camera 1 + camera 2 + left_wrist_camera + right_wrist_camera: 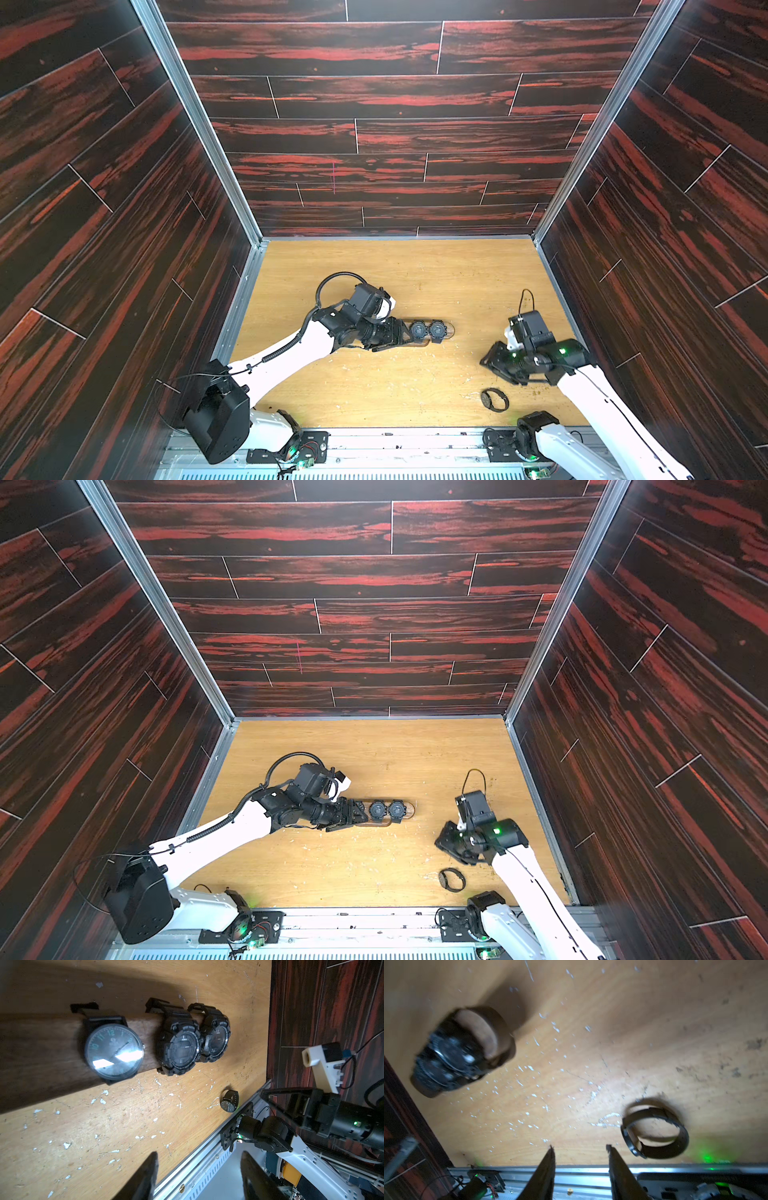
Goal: Place watch on stand
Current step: Place the watch on the stand, then pick up the watch at the center of the board.
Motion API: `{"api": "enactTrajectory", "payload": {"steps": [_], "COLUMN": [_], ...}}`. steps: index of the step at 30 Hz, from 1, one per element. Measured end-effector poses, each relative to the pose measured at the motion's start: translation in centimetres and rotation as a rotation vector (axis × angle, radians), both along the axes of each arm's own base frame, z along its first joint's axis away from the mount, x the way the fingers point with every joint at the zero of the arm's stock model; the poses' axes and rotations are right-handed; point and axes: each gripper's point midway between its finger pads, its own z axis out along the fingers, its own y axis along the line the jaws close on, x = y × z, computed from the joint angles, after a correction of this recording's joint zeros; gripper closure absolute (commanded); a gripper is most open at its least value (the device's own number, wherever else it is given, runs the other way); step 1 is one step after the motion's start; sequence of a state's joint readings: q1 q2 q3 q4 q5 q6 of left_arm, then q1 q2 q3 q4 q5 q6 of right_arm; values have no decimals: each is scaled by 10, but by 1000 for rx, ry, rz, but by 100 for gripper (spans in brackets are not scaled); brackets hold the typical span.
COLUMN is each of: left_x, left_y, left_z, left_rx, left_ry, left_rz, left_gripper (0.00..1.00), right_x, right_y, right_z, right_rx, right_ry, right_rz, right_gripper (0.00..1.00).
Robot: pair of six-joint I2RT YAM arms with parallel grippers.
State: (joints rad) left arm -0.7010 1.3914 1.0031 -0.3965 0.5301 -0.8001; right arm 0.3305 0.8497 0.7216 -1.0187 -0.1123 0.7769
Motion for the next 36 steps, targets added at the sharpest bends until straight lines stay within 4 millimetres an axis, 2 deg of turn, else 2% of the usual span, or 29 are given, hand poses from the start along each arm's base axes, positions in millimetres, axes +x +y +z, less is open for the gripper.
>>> {"api": "enactTrajectory", "payload": {"steps": [6, 11, 23, 28, 36], "left_x": [1, 0, 1, 0, -1], "left_y": [-5, -6, -4, -3, -2], "left_z": [3, 0, -4, -5, -5], "left_rx": [-5, 1, 12, 14, 14], "left_ry": [-5, 2, 5, 5, 4], "left_rz": [-9, -12, 1, 3, 4], "left_gripper": [36, 37, 37, 37, 37], "right_x": [-34, -45, -39, -38, -31], "right_y": [1, 3, -1, -1, 6], "right_z": [-31, -44, -67, -76, -81], "right_rx": [-34, -80, -148, -153, -145], "right_ry": [131, 193, 227, 242, 229], "right_rz": [37, 73, 58, 53, 70], "right_gripper": [56, 56, 57, 64, 83]}}
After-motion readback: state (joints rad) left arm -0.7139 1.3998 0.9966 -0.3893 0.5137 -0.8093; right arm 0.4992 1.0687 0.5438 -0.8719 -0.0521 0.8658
